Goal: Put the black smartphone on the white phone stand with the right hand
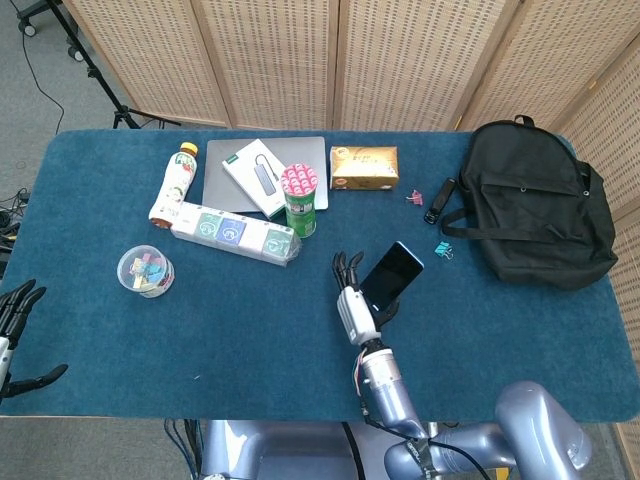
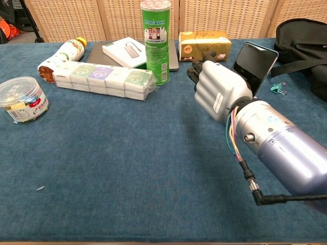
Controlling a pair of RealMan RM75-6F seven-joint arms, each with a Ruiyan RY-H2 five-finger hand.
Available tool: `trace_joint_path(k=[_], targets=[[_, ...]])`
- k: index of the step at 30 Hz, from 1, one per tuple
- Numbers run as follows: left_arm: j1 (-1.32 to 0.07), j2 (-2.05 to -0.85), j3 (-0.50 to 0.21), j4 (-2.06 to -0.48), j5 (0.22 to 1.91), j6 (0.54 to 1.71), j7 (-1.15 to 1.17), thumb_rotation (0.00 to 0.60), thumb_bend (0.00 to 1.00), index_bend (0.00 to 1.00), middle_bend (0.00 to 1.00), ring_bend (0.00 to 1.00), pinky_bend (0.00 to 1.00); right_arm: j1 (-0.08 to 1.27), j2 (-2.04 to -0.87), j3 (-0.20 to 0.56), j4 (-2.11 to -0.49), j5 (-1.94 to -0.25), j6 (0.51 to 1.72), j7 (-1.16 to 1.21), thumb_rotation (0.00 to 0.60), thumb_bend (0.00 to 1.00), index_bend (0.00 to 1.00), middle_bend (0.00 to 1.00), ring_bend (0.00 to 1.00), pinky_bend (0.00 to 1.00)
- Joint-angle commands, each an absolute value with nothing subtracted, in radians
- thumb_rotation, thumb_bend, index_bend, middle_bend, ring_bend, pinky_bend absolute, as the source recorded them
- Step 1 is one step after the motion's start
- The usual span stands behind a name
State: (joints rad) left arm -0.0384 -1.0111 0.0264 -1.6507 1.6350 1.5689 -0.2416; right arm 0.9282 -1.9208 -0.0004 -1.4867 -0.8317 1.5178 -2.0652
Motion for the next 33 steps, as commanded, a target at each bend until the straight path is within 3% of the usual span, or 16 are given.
trace_joint_path(k=[1,7,10,13,17,22,26,33], targets=[[-0.038,-1.011,0.027,-1.651,1.636,1.569,-0.242,0.6,0.0,0.02,0.0,0.0,0.07,0.924,-1.919,0.001,-1.498,-0.836,1.527,-2.067,0.6,0.0,0.15,0.0,0.0,0.16],[-0.038,-1.01,0.027,-1.65,1.637,1.571,-0.245,0.6,0.0,0.02,0.0,0.0,0.07,0.91,-1.893,0.015,-1.613,-0.872,1.609,-2.079,0.6,0.0,0.13,0.0,0.0,0.13],[-0.034,-1.008,0.028,-1.647,1.642,1.581,-0.253,0.6,0.0,0.02,0.0,0.0,0.07,0.894,-1.761,-0.017,-1.771,-0.98,1.619,-1.968,0.6,0.0,0.13,0.0,0.0,0.1],[-0.031,-1.008,0.028,-1.644,1.647,1.59,-0.257,0.6,0.0,0.02,0.0,0.0,0.07,0.874,-1.63,-0.07,-1.819,-1.108,1.587,-1.788,0.6,0.0,0.11,0.0,0.0,0.1],[-0.026,-1.013,0.03,-1.643,1.654,1.602,-0.249,0.6,0.0,0.02,0.0,0.0,0.07,0.813,-1.45,-0.139,-1.782,-1.317,1.589,-1.403,0.6,0.0,0.09,0.0,0.0,0.09],[-0.019,-1.027,0.029,-1.642,1.66,1.616,-0.224,0.6,0.0,0.02,0.0,0.0,0.07,0.723,-1.328,-0.155,-1.679,-1.411,1.626,-0.993,0.6,0.0,0.09,0.0,0.0,0.09],[-0.012,-1.043,0.026,-1.638,1.66,1.629,-0.202,0.6,0.0,0.02,0.0,0.0,0.07,0.63,-1.268,-0.144,-1.639,-1.398,1.66,-0.773,0.6,0.0,0.09,0.0,0.0,0.07],[-0.005,-1.069,0.017,-1.635,1.654,1.643,-0.162,0.6,0.0,0.0,0.0,0.0,0.03,0.456,-1.265,-0.164,-1.639,-1.378,1.74,-0.529,0.6,0.0,0.08,0.0,0.0,0.01]])
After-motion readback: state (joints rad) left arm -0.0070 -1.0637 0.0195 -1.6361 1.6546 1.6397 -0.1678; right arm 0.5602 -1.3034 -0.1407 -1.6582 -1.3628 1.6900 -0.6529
